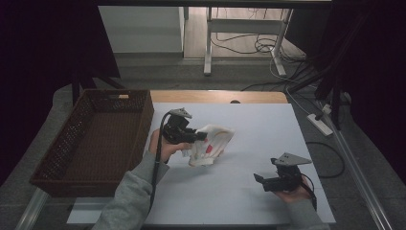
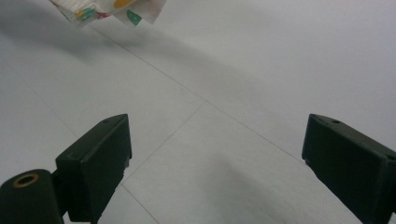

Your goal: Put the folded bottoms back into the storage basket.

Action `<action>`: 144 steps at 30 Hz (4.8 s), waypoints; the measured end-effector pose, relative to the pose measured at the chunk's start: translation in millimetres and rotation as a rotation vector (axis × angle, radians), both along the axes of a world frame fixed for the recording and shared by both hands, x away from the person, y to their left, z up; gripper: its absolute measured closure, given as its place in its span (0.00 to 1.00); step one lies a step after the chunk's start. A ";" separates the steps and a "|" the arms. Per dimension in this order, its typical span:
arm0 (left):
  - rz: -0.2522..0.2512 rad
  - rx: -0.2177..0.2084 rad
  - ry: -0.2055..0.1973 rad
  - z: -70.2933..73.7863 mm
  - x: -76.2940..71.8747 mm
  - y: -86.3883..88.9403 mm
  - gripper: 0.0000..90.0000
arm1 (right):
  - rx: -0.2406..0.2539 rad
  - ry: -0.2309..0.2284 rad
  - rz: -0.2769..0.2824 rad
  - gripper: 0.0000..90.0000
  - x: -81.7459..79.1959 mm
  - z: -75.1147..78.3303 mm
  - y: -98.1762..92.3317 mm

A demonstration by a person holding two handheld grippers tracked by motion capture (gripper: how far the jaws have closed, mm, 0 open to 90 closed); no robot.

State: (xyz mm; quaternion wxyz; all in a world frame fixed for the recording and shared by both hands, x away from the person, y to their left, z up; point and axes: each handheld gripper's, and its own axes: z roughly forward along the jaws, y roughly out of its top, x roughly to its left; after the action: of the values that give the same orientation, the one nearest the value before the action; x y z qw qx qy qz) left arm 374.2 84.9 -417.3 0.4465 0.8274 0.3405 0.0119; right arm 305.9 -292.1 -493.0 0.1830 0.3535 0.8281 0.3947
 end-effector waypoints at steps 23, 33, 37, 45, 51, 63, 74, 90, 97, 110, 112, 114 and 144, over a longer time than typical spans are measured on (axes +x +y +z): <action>0.036 -0.078 -0.033 19.1 -7.1 20.6 0.87 | 0.002 0.003 -0.007 0.10 0.9 -1.1 -0.6; 0.056 -0.095 -0.043 31.8 -13.5 33.1 0.87 | -0.003 0.002 -0.011 0.10 1.1 -1.6 -1.5; 0.063 -0.093 -0.046 33.8 -15.0 36.1 0.87 | -0.005 0.005 -0.009 0.10 1.3 -2.0 -1.7; 0.088 -0.096 -0.061 37.7 -19.9 45.7 0.87 | -0.009 0.004 -0.010 0.10 1.4 -2.5 -1.5; 0.102 -0.107 -0.062 39.0 -21.0 52.8 0.87 | -0.010 0.003 -0.011 0.10 1.6 -2.7 -1.5; 0.121 -0.125 -0.075 43.6 -25.6 67.1 0.87 | -0.014 0.004 -0.017 0.10 1.6 -3.1 -1.5; 0.135 -0.138 -0.082 46.0 -30.2 79.7 0.87 | -0.017 0.004 -0.019 0.10 1.5 -3.4 -1.1; 0.153 -0.148 -0.098 50.8 -34.9 93.7 0.87 | -0.019 0.003 -0.021 0.11 1.8 -3.7 -0.9; 0.162 -0.154 -0.107 52.5 -37.7 100.9 0.87 | -0.019 0.002 -0.021 0.11 1.7 -3.8 -1.1; 0.196 -0.183 -0.126 55.9 -46.9 121.5 0.87 | -0.023 0.002 -0.020 0.11 1.5 -4.7 -0.6; 0.199 -0.180 -0.131 56.5 -48.5 124.6 0.87 | -0.023 0.000 -0.021 0.11 1.5 -4.9 -0.4; 0.202 -0.185 -0.134 56.5 -50.4 127.9 0.87 | -0.025 0.001 -0.022 0.11 1.3 -4.7 -0.6; 0.274 -0.211 -0.167 60.0 -68.8 167.9 0.87 | -0.025 0.001 -0.024 0.11 0.6 -5.1 -0.5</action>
State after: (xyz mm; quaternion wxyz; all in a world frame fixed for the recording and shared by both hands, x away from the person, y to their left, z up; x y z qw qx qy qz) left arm 305.4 252.8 -357.3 0.5518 0.7179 0.4111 0.1053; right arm 306.5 -292.6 -498.1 0.1917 0.3615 0.8288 0.3817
